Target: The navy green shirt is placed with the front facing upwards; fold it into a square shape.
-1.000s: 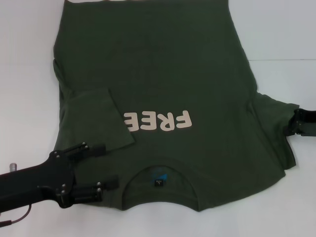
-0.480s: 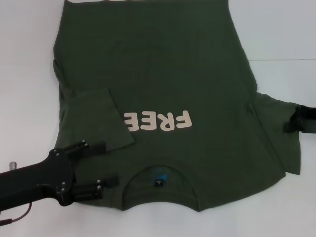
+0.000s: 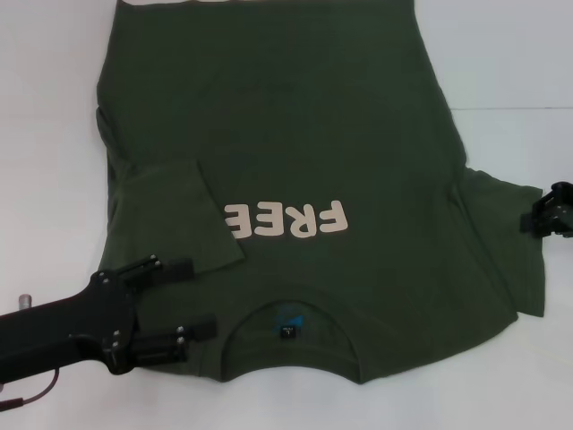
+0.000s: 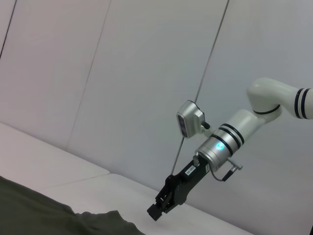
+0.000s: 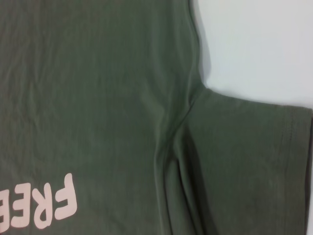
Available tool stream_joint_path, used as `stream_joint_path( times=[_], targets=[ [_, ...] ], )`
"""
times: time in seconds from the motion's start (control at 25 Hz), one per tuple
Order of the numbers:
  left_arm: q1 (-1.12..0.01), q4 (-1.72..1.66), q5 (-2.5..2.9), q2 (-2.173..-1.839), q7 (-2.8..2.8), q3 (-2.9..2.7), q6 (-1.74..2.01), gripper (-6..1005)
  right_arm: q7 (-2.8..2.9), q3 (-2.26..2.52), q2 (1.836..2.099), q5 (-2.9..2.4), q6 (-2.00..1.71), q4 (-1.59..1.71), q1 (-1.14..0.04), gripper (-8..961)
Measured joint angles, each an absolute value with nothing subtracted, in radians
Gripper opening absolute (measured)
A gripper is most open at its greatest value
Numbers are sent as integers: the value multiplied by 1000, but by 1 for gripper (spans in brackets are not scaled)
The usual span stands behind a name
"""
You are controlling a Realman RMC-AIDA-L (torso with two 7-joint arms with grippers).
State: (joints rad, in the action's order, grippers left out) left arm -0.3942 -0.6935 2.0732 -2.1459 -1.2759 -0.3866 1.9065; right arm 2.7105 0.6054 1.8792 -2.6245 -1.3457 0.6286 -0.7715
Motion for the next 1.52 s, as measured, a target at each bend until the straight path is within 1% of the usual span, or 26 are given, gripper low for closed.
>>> stream_joint_path(
  times=[0.24,0.44,0.56,0.72,1.0,1.2,1.52],
  targets=[
    [-392,-693,2072,-2146,-1278,-387,1909,924,2724,606,1876,-2665,-1387,647,-764,181],
    [-390,-693,2072,-2146,-1278,-386,1913,923,2734,606,1875,-2704,-1412,645,-762,414],
    [-390,-693,2072,-2146,-1279,-385,1914,923,2736,606,1872,-2708,-1426,647,-754,664],
    [-389,-693,2072,-2146,-1279,-385,1915,923,2732,606,1870,-2709,-1426,643,-742,706],
    [-390,-693,2072,-2146,-1279,-385,1916,923,2728,602,1885,-2710,-1390,636,-736,780],
    [-391,-693,2072,-2146,-1279,-385,1916,923,2731,605,1898,-2709,-1368,635,-736,786],
    [-391,-693,2072,-2146,-1279,-385,1916,923,2733,604,1908,-2706,-1341,633,-736,763]
  ],
)
